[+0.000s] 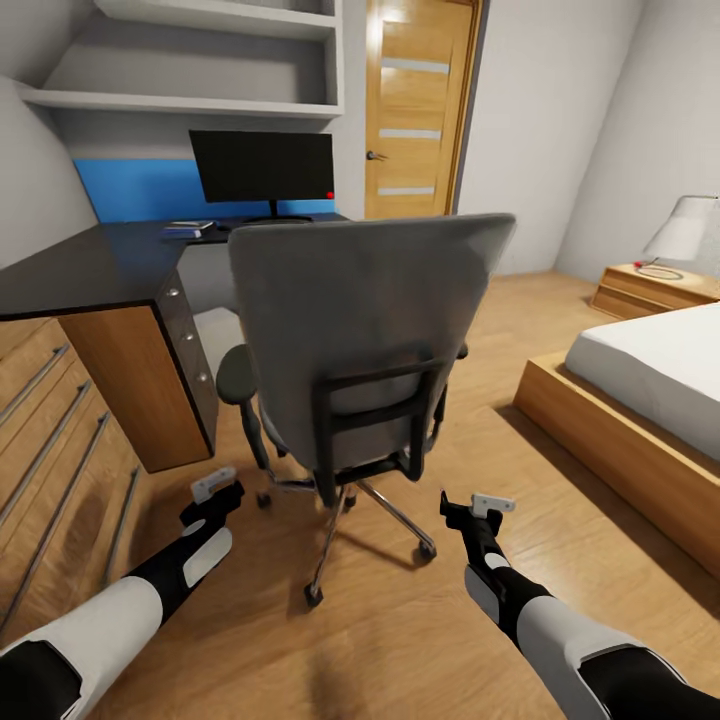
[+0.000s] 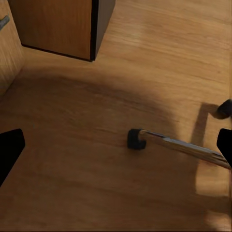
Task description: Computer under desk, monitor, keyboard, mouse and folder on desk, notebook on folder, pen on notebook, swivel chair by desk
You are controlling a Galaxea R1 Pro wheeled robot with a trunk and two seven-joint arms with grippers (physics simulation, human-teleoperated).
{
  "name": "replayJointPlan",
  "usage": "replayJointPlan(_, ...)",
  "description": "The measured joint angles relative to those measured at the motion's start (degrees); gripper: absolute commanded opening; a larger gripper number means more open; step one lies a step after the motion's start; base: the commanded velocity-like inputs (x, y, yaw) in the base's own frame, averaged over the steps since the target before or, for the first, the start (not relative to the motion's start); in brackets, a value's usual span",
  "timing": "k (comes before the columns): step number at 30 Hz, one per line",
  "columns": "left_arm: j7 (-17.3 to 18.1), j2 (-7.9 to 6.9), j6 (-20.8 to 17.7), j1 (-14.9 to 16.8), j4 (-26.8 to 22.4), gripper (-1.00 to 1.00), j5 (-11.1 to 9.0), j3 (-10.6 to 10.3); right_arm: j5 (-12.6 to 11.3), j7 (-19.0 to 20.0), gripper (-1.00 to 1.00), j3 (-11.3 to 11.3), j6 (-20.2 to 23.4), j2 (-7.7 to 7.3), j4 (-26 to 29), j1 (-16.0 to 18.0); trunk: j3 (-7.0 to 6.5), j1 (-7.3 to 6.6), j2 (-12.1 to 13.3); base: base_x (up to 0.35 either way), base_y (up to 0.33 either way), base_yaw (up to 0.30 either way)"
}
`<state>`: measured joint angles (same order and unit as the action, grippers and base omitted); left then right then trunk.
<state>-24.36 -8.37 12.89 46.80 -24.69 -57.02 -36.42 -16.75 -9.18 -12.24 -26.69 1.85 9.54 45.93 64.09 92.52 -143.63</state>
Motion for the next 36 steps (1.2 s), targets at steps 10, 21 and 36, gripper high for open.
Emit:
replayJointPlan(10, 0.00, 0.00, -0.08, 0.00, -0.01, 1.00, 0.00, 0.00, 0.00, 0.00, 1.00, -0.08, -0.06, 0.20, -0.02, 0.01, 0.00, 0.00, 0.00, -0.277, -0.222, 0.020)
replayJointPlan(21, 0.09, 0.22, -0.13, -0.01, -0.02, 1.00, 0.14, -0.27, 0.00, 0.00, 1.00, -0.10, -0.07, 0.27, -0.03, 0.01, 0.00, -0.01, 0.00, -0.258, -0.244, 0.212)
replayJointPlan(36, 0.43, 1.48, -0.26, 0.00, -0.01, 1.00, 0.32, -0.78, 0.06, 0.01, 1.00, -0.16, -0.05, 0.33, -0.01, 0.00, 0.00, -0.03, 0.00, -0.091, -0.091, 0.269)
